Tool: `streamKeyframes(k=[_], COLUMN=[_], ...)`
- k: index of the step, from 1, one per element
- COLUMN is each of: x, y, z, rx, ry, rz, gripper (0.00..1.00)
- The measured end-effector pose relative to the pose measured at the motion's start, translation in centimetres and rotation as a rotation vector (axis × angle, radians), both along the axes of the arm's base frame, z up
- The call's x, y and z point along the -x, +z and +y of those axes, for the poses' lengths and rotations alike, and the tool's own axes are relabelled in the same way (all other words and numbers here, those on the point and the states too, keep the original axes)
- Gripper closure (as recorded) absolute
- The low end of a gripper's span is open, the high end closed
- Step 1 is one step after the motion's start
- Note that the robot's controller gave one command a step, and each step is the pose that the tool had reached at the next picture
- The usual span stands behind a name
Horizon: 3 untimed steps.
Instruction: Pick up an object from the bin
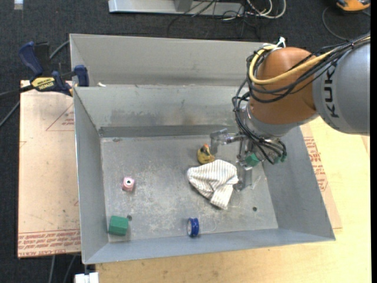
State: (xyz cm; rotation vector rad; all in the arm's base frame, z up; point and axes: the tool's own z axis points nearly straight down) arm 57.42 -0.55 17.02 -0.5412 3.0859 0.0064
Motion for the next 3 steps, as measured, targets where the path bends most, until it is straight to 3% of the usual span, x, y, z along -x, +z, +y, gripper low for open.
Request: streamKeyframes(k=[1,2,3], x=[1.6,-3.0,-3.0], y=[-5.6,-9.7,-9.7], z=[-0.8,-3.0,-3.0], rx=[0.003,0.0,0.0], ry=[0.32,0.323,0.323], rz=[-0.009,-0.008,-0.008], gripper=[0.0,1.0,1.0])
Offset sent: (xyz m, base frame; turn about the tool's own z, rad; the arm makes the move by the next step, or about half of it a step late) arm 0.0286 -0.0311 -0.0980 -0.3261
